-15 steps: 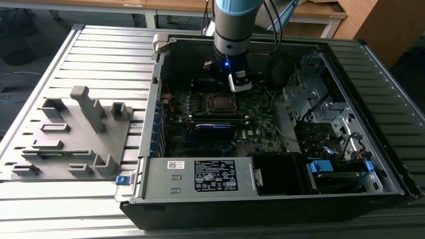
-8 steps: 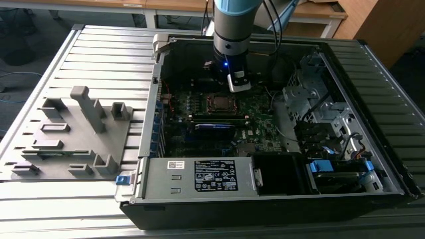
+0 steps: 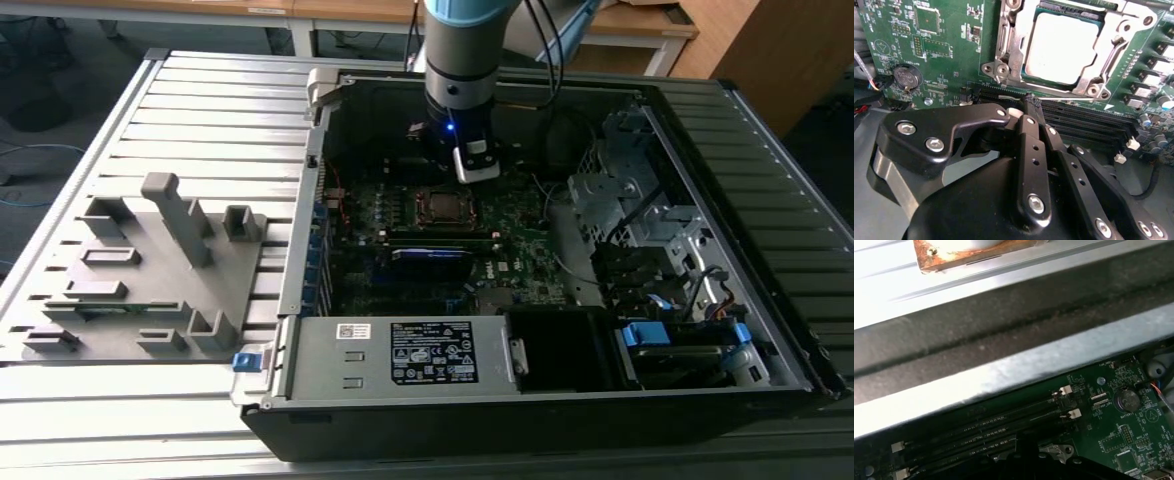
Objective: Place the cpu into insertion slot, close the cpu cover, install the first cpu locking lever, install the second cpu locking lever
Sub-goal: 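Install the first cpu locking lever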
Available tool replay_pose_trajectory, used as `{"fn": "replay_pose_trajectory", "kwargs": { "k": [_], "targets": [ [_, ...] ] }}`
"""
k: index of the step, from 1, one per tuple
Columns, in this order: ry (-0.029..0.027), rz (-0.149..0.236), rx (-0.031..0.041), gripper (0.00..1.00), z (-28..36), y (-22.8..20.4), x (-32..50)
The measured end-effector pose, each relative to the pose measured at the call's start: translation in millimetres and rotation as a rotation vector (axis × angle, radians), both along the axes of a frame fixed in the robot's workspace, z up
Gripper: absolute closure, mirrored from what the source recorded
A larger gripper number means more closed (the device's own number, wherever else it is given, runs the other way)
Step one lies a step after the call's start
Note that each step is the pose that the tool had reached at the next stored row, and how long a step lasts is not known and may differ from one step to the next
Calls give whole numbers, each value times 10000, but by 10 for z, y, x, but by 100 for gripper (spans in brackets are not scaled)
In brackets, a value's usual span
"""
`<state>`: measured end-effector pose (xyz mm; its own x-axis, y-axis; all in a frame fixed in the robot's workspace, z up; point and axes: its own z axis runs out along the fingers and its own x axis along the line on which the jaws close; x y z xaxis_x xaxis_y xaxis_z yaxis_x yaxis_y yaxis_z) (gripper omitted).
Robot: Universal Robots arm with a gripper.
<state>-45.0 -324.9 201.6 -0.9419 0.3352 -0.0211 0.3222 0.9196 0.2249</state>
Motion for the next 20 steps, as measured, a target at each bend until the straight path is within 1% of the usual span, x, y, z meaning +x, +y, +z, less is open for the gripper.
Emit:
{"fn": "replay_pose_trajectory", "kwargs": {
  "k": [1,4,8,13,20],
  "targets": [
    [-14,-2,-8,89,-1,2,-3],
    [-28,-8,-22,89,-3,3,-4],
    [-30,-52,-27,89,-8,13,-4],
    [-30,-73,-27,89,-9,13,-4],
    [-28,-81,-1,89,-10,13,-4]
  ]
}}
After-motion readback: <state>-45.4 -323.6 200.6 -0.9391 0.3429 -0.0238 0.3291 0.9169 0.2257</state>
